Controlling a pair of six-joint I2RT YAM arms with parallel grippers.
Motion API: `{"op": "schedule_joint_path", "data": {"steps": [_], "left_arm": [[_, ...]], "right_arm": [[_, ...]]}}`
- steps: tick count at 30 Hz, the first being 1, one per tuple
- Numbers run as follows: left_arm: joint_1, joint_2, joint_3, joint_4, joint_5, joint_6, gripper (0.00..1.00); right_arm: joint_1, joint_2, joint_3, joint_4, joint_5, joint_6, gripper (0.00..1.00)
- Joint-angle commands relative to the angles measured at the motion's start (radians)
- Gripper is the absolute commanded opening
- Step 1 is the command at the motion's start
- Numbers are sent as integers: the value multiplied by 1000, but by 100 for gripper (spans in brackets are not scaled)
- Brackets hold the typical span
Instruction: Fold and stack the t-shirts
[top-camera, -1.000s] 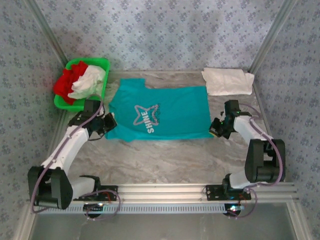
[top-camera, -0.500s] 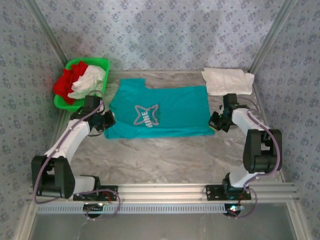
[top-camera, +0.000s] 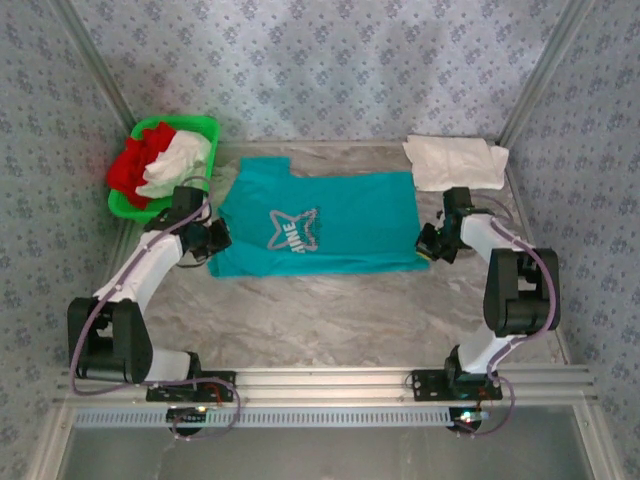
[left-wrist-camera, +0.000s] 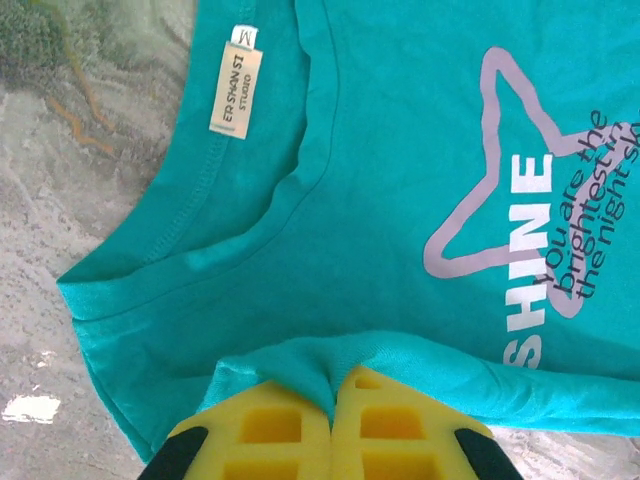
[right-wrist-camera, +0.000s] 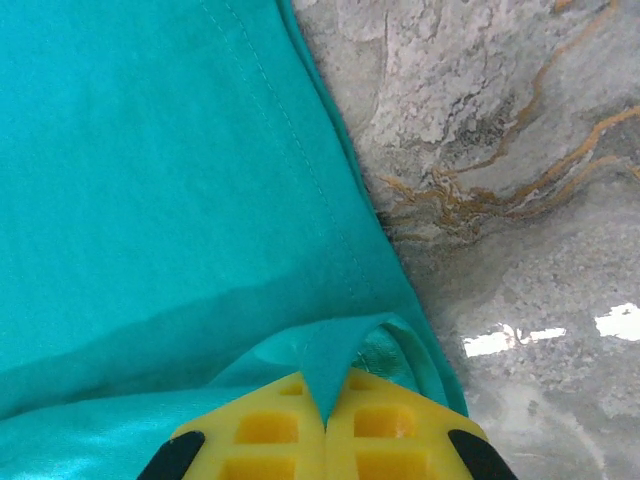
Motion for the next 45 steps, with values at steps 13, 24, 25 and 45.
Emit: {"op": "schedule_joint_path", "data": {"steps": [13,24,25,45], "left_arm": [[7,79,90,-22,-21,56,0],[10,111,128,-27,-27,71,0],[10,117,134,-26,-27,71,0],[-9,85,258,4,-133,45,55]], "right_arm": [[4,36,66,-32,7,2,2],[4,61,119,-25,-1,20,1],[4,66,128,-25,-2,20,2],[-19,26,329,-56,-66,6,54]]}}
